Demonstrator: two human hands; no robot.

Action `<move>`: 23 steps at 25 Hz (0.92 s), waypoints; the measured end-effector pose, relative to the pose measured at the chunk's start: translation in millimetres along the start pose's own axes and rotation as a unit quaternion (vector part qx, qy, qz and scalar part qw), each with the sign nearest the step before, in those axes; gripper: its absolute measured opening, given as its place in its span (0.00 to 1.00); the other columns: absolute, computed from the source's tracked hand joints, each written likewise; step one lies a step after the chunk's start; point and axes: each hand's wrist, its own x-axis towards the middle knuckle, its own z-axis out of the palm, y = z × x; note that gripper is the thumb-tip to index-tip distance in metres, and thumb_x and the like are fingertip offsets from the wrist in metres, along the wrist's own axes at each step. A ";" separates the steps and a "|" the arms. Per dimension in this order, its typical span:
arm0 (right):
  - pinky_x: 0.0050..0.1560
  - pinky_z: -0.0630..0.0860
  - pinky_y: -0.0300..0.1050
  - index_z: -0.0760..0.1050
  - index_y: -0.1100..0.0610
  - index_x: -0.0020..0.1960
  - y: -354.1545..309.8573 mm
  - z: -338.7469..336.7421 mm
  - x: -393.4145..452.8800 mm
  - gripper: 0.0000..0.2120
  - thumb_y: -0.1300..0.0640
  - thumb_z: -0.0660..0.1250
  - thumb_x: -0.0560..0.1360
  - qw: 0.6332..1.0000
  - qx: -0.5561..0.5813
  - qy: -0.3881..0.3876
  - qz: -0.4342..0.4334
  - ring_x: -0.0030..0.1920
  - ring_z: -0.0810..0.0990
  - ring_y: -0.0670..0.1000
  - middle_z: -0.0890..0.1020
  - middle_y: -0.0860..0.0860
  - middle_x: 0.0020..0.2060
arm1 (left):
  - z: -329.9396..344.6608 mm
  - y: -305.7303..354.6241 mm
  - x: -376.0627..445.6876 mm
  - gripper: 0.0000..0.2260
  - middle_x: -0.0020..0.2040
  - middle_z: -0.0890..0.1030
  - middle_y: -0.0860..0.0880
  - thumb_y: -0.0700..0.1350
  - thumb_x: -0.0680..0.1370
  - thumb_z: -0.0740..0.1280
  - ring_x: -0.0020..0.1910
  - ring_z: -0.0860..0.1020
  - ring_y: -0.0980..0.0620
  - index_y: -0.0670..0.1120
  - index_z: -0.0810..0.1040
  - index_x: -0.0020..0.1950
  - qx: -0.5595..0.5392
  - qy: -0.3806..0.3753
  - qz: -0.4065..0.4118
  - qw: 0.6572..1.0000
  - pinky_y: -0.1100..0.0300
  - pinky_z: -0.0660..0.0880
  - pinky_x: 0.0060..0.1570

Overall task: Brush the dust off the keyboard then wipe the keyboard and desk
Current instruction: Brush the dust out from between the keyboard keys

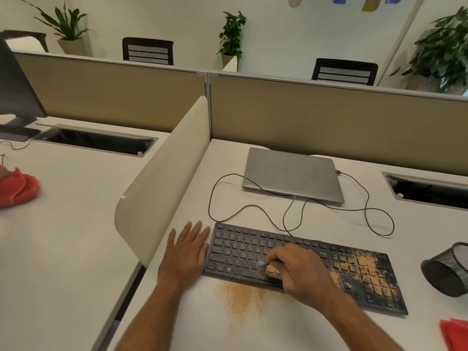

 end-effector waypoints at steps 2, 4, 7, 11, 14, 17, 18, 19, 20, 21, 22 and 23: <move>0.30 0.75 0.42 0.76 0.47 0.49 0.5 0.1 2.0 0.09 0.49 0.57 0.76 1.000 0.011 0.017 0.009 0.35 0.74 0.44 0.78 0.43 0.36 | -0.4 -0.4 -0.7 0.32 0.81 0.49 0.59 0.61 0.78 0.33 0.80 0.40 0.58 0.60 0.52 0.81 -0.002 0.002 0.003 1.000 0.50 0.35 0.78; 0.28 0.75 0.42 0.75 0.46 0.50 -1.2 1.0 2.7 0.09 0.49 0.56 0.76 1.000 -0.010 0.011 0.002 0.34 0.74 0.44 0.78 0.43 0.36 | 0.2 -0.7 -0.6 0.32 0.81 0.49 0.59 0.61 0.78 0.33 0.80 0.40 0.58 0.60 0.52 0.81 -0.002 0.001 0.004 1.000 0.49 0.36 0.78; 0.27 0.75 0.44 0.74 0.45 0.47 -2.9 1.4 1.2 0.07 0.49 0.58 0.75 1.000 -0.011 0.003 -0.010 0.34 0.73 0.44 0.76 0.43 0.35 | 1.1 -1.0 -0.3 0.31 0.81 0.50 0.58 0.61 0.78 0.34 0.80 0.41 0.58 0.59 0.53 0.81 -0.008 0.005 0.002 1.000 0.49 0.37 0.78; 0.28 0.76 0.44 0.77 0.48 0.52 0.4 2.1 6.6 0.06 0.54 0.65 0.75 1.000 -0.020 0.019 0.007 0.34 0.74 0.45 0.78 0.45 0.35 | 1.5 -1.1 0.0 0.32 0.81 0.49 0.59 0.61 0.78 0.34 0.80 0.41 0.58 0.59 0.53 0.81 -0.008 0.005 0.004 1.000 0.49 0.36 0.78; 0.30 0.75 0.42 0.76 0.45 0.51 -1.3 4.0 5.0 0.06 0.51 0.62 0.76 1.000 -0.019 -0.018 -0.010 0.35 0.74 0.44 0.78 0.43 0.36 | 1.5 -1.3 0.0 0.31 0.81 0.50 0.58 0.61 0.78 0.35 0.80 0.41 0.58 0.59 0.53 0.81 -0.011 0.006 0.005 1.000 0.49 0.36 0.78; 0.31 0.72 0.37 0.77 0.47 0.48 -2.9 -2.6 8.6 0.06 0.54 0.64 0.74 1.000 0.024 0.015 0.004 0.35 0.73 0.42 0.78 0.41 0.36 | 2.2 -1.8 0.1 0.31 0.81 0.50 0.58 0.61 0.79 0.35 0.80 0.41 0.58 0.59 0.54 0.81 -0.013 0.009 0.006 1.000 0.49 0.36 0.78; 0.31 0.73 0.37 0.78 0.47 0.50 -2.2 -1.8 10.1 0.06 0.53 0.64 0.74 0.999 0.020 0.025 0.007 0.35 0.72 0.41 0.78 0.41 0.36 | 2.4 -2.1 0.1 0.31 0.81 0.50 0.58 0.61 0.79 0.35 0.80 0.41 0.57 0.59 0.53 0.81 -0.010 0.007 0.006 1.000 0.49 0.36 0.78; 0.32 0.74 0.38 0.77 0.46 0.51 -1.9 -0.1 10.5 0.07 0.52 0.63 0.75 1.000 0.011 0.016 0.006 0.35 0.73 0.42 0.78 0.42 0.36 | 2.6 -2.3 0.1 0.31 0.81 0.50 0.58 0.61 0.79 0.35 0.80 0.41 0.58 0.59 0.53 0.81 -0.007 0.006 0.007 1.000 0.48 0.36 0.78; 0.33 0.75 0.40 0.76 0.44 0.52 -1.3 2.8 9.7 0.08 0.51 0.62 0.75 1.000 0.002 -0.001 0.000 0.37 0.74 0.42 0.79 0.42 0.37 | 3.0 -2.4 0.0 0.31 0.81 0.50 0.58 0.61 0.79 0.35 0.80 0.41 0.58 0.59 0.53 0.81 -0.006 0.006 0.006 1.000 0.48 0.36 0.78; 0.35 0.76 0.41 0.76 0.44 0.52 -1.0 4.8 8.0 0.08 0.51 0.61 0.75 1.000 0.001 -0.022 -0.007 0.38 0.75 0.43 0.79 0.42 0.38 | 3.0 -2.2 0.1 0.31 0.81 0.50 0.58 0.61 0.79 0.35 0.80 0.41 0.58 0.59 0.53 0.81 -0.008 0.008 0.006 1.000 0.49 0.36 0.78; 0.35 0.76 0.41 0.76 0.44 0.50 -1.2 5.0 6.8 0.07 0.51 0.61 0.75 0.999 0.014 -0.033 -0.012 0.38 0.75 0.43 0.79 0.42 0.38 | 2.7 -2.1 0.0 0.31 0.81 0.50 0.58 0.61 0.79 0.35 0.80 0.41 0.58 0.59 0.53 0.81 -0.010 0.009 0.006 1.000 0.49 0.36 0.78; 0.35 0.75 0.40 0.77 0.45 0.49 -2.1 3.5 6.5 0.07 0.52 0.61 0.74 0.999 0.033 -0.030 -0.011 0.38 0.75 0.42 0.79 0.42 0.37 | 2.4 -2.1 0.1 0.31 0.81 0.50 0.58 0.61 0.79 0.35 0.80 0.41 0.58 0.59 0.54 0.81 -0.012 0.010 0.005 1.000 0.49 0.36 0.78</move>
